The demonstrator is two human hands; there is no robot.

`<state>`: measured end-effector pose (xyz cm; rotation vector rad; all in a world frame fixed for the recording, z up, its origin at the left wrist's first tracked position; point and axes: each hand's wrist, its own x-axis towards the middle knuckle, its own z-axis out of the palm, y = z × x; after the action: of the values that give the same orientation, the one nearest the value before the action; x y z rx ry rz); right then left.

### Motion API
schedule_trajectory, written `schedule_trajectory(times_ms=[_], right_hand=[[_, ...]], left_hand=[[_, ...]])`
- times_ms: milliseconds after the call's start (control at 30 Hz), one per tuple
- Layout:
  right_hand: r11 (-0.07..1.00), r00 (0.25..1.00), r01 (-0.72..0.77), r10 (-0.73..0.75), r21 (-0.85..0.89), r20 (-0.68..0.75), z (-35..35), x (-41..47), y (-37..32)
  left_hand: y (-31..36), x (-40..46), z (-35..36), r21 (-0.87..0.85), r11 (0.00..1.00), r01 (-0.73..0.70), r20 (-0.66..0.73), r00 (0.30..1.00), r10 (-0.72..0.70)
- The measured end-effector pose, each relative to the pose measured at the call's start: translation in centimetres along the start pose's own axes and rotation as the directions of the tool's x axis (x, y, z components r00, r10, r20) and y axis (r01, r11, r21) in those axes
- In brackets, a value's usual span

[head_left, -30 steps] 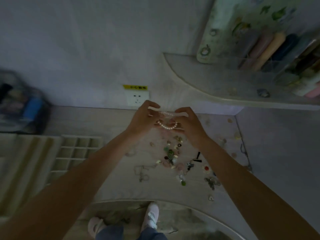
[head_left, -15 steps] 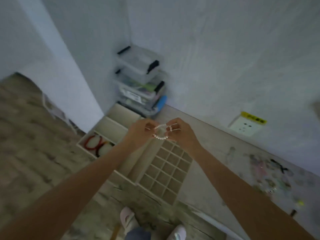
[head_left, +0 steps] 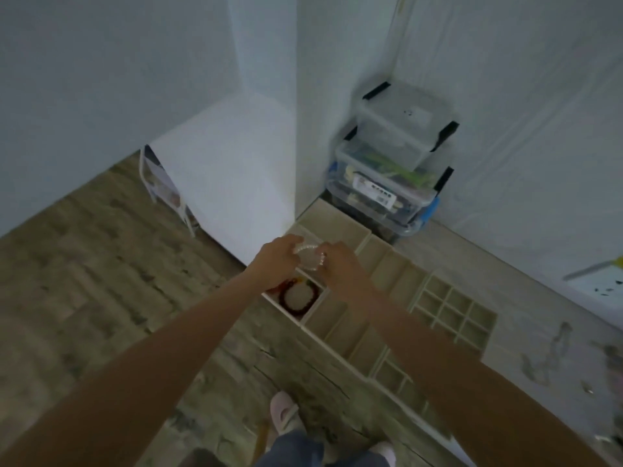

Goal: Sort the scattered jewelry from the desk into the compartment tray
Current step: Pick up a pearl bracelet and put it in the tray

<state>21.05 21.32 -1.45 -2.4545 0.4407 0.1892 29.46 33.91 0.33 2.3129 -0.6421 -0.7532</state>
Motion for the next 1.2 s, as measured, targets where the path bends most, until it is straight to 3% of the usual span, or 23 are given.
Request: schedule_trajectory(times_ms=[133,200,300,400,500,667,867,1200], right_hand=[[0.998,1.0,0.005,-0.005,-0.065,0.002,0.9,0.0,0.2],[0.996,1.0,0.002,-0.003,-0.093,-0.002,0.6,0.2,0.1],[0.993,0.999,0.009,-0.003,-0.116,0.048,0.3,0.7,-0.4],[0.992,0.997,-0.017,0.025,-0.128,0.066,0.5,1.7,-0.8],[0.994,0.996,-0.055,0.062,-0.091,0.069,0.7,2.4,-1.3],[0.997,0.997,-0.047,0.051,-0.068,0.06,0.6,3.0,-1.7],[0.995,0.991,-0.05,0.061,-0.091,0.121,1.3,2.9,-0.9],[0.991,0.99,-0.097,0.106,-0.094,0.095,1.8,4.0,-2.0]], left_hand=[[-1.7,-0.6,-0.8,0.132,0.975,-0.182,-0.043,0.981,0.189],[-2.2,-0.6,-1.5,0.292,0.923,-0.251,0.016,0.966,0.257],[-2.6,-0.3,-2.0,0.603,0.744,-0.288,0.171,0.957,0.232],[-2.2,-0.1,-2.2,0.732,0.59,-0.342,0.231,0.938,0.258],[-2.2,0.1,-2.5,0.791,0.503,-0.348,0.269,0.937,0.225],[-3.0,0.4,-3.1,0.792,0.475,-0.383,0.321,0.923,0.21],[-3.8,1.0,-3.2,0.809,0.358,-0.467,0.425,0.884,0.193],[-3.5,1.6,-3.3,0.83,0.362,-0.425,0.344,0.9,0.268]])
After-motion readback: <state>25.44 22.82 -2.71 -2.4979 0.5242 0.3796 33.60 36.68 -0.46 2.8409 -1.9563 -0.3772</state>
